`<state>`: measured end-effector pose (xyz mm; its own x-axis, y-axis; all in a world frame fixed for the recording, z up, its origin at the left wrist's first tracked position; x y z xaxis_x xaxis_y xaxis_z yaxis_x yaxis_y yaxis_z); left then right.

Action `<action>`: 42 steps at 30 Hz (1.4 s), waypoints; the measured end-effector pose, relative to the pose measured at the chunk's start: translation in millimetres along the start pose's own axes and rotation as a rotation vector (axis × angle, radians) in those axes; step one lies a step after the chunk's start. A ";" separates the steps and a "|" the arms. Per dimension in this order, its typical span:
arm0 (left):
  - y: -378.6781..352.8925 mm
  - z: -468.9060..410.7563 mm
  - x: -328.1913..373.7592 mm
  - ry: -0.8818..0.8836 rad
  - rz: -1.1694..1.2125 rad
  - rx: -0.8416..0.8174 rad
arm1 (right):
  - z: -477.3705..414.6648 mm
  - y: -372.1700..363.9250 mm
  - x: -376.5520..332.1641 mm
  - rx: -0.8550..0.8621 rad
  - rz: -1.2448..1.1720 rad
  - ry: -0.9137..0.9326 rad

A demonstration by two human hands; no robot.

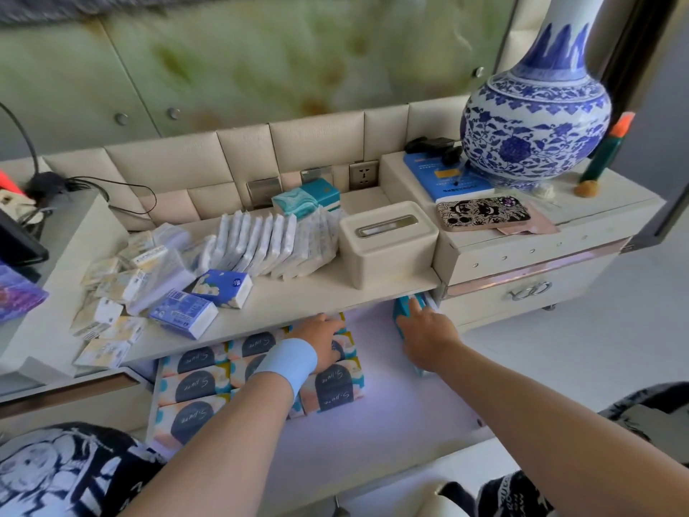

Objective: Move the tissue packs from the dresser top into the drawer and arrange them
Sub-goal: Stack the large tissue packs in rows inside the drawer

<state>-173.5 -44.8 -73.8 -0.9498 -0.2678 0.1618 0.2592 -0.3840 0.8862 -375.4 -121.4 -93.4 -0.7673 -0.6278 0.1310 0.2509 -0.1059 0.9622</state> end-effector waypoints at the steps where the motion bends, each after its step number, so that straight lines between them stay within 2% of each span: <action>1: 8.4 0.7 2.1 -0.010 0.030 0.014 | -0.5 9.1 -4.4 0.057 -0.035 0.022; 4: 41.8 0.8 2.0 -0.022 0.103 0.059 | -7.5 43.6 -19.9 0.207 -0.133 0.122; 7: 87.7 -2.5 -6.0 -0.040 0.060 0.137 | -24.3 87.7 -31.0 0.291 -0.168 0.177; 11: 137.4 -14.4 -26.3 -0.002 -0.003 0.203 | -55.0 146.1 -40.0 0.349 -0.179 0.183; 16: 165.8 -46.6 -55.5 0.116 0.023 0.289 | -115.7 189.2 -46.3 0.313 -0.218 0.149; 22: 176.6 -108.0 -80.9 0.213 0.167 0.377 | -208.4 188.0 -51.2 0.262 -0.361 0.032; 28: 173.1 -158.5 -100.6 0.292 0.243 0.413 | -281.5 163.3 -38.9 0.245 -0.365 -0.100; 33: 163.4 -192.9 -114.3 0.375 0.194 0.304 | -318.9 145.8 -30.1 0.064 -0.712 -0.147; 37: 163.8 -207.6 -116.0 0.364 0.381 0.317 | -330.2 149.5 -35.3 0.166 -0.959 -0.155; 42: 181.4 -196.9 -128.2 0.281 0.725 0.514 | -320.0 172.3 -43.2 0.367 -0.943 -0.105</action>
<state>29.8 -254.1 -19.2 -0.4915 -0.5189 0.6994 0.5995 0.3809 0.7039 -110.2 -359.3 -9.6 -0.6110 -0.3377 -0.7160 -0.6664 -0.2689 0.6955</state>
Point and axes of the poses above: each hand's wrist, its own z-axis away from the middle knuckle, its own y-axis out of the back of the hand, x = y × z, the point moved 2 cm from there along -z, towards the middle knuckle, and after that the axes turned 6 degrees about y, right-handed, at the moved point
